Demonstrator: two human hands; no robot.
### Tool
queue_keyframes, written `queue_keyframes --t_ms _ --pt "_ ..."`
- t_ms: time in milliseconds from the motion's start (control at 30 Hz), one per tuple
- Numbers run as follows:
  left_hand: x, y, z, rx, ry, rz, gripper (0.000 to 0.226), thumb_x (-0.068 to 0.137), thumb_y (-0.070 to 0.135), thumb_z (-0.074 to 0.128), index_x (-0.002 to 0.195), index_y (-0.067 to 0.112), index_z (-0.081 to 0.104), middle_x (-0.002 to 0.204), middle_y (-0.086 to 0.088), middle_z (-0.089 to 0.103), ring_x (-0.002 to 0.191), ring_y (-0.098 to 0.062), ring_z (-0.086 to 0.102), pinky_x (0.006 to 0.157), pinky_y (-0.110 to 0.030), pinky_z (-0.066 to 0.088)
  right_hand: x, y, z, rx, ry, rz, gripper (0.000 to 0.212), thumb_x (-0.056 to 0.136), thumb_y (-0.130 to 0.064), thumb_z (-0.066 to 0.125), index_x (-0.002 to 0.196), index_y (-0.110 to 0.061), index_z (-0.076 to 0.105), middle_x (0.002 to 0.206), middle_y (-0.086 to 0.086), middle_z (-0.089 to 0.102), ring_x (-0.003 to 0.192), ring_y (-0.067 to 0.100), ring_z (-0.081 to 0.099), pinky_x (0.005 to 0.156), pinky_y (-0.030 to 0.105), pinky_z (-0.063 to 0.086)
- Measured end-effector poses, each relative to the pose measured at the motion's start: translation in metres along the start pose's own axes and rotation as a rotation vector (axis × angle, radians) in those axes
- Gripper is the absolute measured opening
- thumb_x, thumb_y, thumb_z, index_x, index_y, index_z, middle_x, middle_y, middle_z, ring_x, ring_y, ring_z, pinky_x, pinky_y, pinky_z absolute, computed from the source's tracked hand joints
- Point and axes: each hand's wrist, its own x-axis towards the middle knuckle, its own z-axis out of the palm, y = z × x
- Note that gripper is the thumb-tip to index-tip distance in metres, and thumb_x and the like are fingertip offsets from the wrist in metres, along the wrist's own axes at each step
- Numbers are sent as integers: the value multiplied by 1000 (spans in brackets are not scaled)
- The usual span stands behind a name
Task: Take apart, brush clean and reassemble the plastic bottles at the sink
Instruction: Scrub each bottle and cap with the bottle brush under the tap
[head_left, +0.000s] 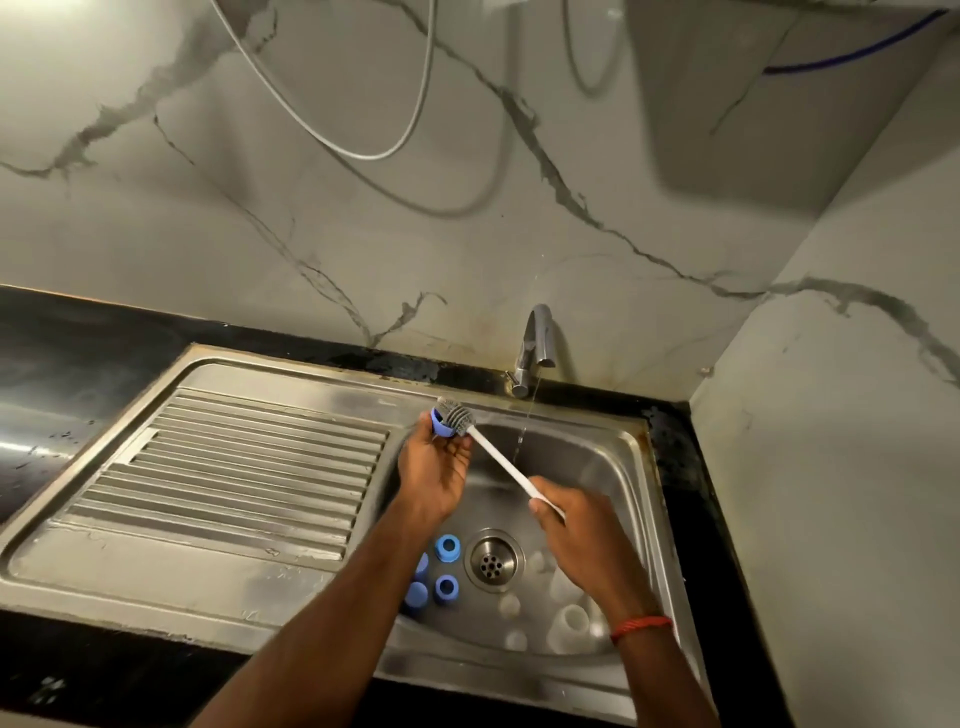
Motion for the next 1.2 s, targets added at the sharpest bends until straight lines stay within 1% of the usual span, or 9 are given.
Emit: queue_keyframes --t_ms 167,300,433,533,700,800,967,1067,1200 --pt "-1 11 -7 321 -65 103 47 106 39 44 121 1 67 86 -11 67 72 -14 59 59 -22 52 -6 -12 -14 -383 71 -38 34 100 -36 52 134 -36 58 88 -4 60 81 16 62 65 28 47" --pt "-3 17 -13 402 -112 118 51 101 42 50 125 -1 65 89 -11 68 72 -12 62 63 -22 54 -7 -26 -24 -665 336 -291 33 79 -23 83 111 -28 75 68 -7 58 62 12 54 53 19 26" --pt "-3 28 -8 428 -122 140 59 88 46 57 123 -1 63 98 -14 69 77 -15 69 65 -23 58 -8 -35 -18 -582 436 -260 29 77 -18 84 104 -26 76 63 -6 57 57 13 52 51 19 28" --pt "-7 31 -5 517 -84 186 41 102 38 48 114 3 65 97 -13 68 83 -17 66 72 -27 57 -11 -36 -3 -507 386 -119 27 83 -16 78 107 -29 74 65 -5 60 58 14 56 49 21 34" --pt "-11 30 -29 562 4 172 38 107 35 42 103 5 65 96 -17 66 87 -23 62 84 -36 53 -10 -31 -17 -376 122 -120 28 95 -40 56 118 -36 70 104 -10 75 95 13 69 79 23 48" --pt "-14 33 -36 651 -57 167 41 108 37 39 103 7 66 90 -13 65 75 -17 57 71 -29 49 -8 -32 -20 -368 197 -91 25 95 -33 62 119 -34 70 104 -7 75 96 14 69 78 24 46" --pt "-14 39 -32 760 -40 203 43 108 37 39 104 6 67 101 -20 69 92 -26 65 90 -38 54 -13 -33 -2 -249 103 17 17 95 -29 64 109 -32 71 93 -9 75 86 10 68 71 19 48" --pt "-16 41 -38 729 -53 191 42 109 35 38 106 3 65 97 -16 69 88 -21 67 83 -31 54 -8 -31 -11 -142 -22 -12 21 90 -26 69 111 -30 73 98 -12 75 87 3 68 83 25 54" --pt "-16 46 -27 754 -117 217 40 109 35 38 101 8 67 91 -11 68 82 -17 60 75 -28 49 -5 -33 -22 -141 154 -10 24 92 -26 69 115 -26 73 105 -10 75 95 8 69 84 18 51"
